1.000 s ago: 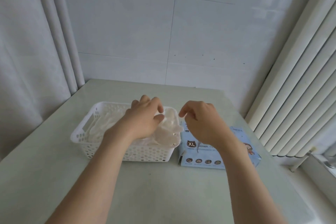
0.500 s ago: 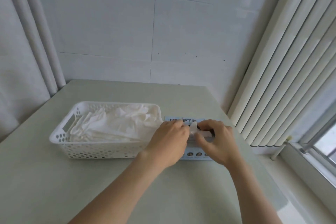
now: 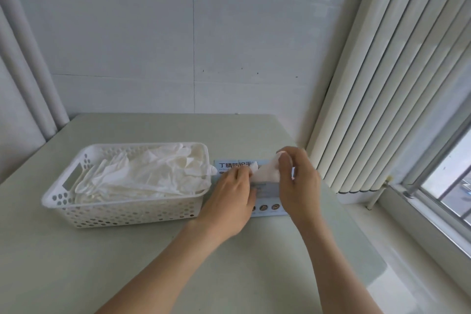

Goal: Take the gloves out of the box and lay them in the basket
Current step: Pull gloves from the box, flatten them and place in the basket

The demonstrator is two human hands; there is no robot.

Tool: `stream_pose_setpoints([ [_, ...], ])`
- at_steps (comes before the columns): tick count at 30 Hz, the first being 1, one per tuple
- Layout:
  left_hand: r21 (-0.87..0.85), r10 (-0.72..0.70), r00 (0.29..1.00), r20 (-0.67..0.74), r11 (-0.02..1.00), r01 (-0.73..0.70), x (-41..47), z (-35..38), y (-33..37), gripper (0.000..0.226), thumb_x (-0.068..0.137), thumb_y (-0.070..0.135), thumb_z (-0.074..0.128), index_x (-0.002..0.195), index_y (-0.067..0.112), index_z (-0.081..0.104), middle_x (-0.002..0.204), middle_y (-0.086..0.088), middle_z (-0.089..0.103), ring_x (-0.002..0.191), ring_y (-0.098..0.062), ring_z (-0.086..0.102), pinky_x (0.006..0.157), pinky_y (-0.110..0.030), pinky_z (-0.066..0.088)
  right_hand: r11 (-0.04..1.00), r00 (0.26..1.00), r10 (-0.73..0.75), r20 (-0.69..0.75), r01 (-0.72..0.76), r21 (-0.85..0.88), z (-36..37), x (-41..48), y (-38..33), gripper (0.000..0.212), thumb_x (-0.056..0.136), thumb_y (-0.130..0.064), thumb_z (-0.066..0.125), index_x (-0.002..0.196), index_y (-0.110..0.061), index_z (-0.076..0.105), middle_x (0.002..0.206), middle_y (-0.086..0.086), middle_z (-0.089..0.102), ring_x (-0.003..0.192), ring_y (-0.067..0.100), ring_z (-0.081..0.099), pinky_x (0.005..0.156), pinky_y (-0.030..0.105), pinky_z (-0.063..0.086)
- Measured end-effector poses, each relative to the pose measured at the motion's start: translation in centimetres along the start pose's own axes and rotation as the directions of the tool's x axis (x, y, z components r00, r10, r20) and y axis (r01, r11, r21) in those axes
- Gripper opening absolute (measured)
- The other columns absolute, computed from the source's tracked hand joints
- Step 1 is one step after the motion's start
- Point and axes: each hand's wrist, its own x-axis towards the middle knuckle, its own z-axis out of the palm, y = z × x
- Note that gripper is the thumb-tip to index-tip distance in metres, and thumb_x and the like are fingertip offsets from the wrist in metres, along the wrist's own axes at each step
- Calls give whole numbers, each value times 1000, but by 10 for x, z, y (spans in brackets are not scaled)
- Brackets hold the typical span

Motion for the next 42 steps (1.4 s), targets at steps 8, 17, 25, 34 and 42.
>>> stream_pose_setpoints([
  [8, 5, -48, 996, 77, 999, 48, 2, 2, -6, 23, 109, 33, 43, 126, 18, 48, 124, 2, 54, 113, -18, 52, 95, -32, 46, 992, 894, -71, -442, 110, 63, -14, -1, -30, 18, 109, -24, 39, 115, -35, 52, 89, -15, 61, 74, 23, 60, 66, 39, 48],
  [17, -622, -99, 989, 113, 769, 149, 5, -41, 23, 36, 101, 32, 44, 133, 37, 59, 130, 15, 67, 122, -9, 61, 105, -43, 50, 945, 977, 194, 83, -209, 252, -7, -2, -46, 11, 97, -19, 73, 91, -25, 79, 80, -9, 78, 76, 12, 74, 65, 31, 57],
  [25, -678, -215, 976, 33, 713, 180, 11, -58, 22, 23, 100, 35, 62, 87, 17, 64, 88, -12, 69, 74, -18, 62, 70, -42, 50, 700, 824, 288, 488, -529, 480, -13, 1, -52, 24, 108, -27, 56, 115, -15, 76, 107, 18, 79, 101, 36, 77, 86, 49, 61],
  [34, -779, -433, 901, -25, 574, 254, 15, -71, 18, 41, 103, 35, 53, 74, 9, 42, 69, -2, 35, 65, -18, 36, 64, -34, 31, 640, 806, 309, 504, -569, 516, -16, 3, -41, 25, 102, -24, 66, 86, -7, 73, 83, 15, 67, 75, 29, 61, 63, 33, 46],
  [42, -712, -267, 961, 70, 662, 236, 15, -84, 10, 34, 98, 32, 62, 131, 35, 66, 129, 21, 67, 115, 7, 63, 102, -30, 51, 626, 744, 182, 643, -592, 508, -16, 1, -42, 26, 96, -23, 64, 107, 0, 74, 94, 23, 70, 81, 32, 65, 72, 38, 50],
])
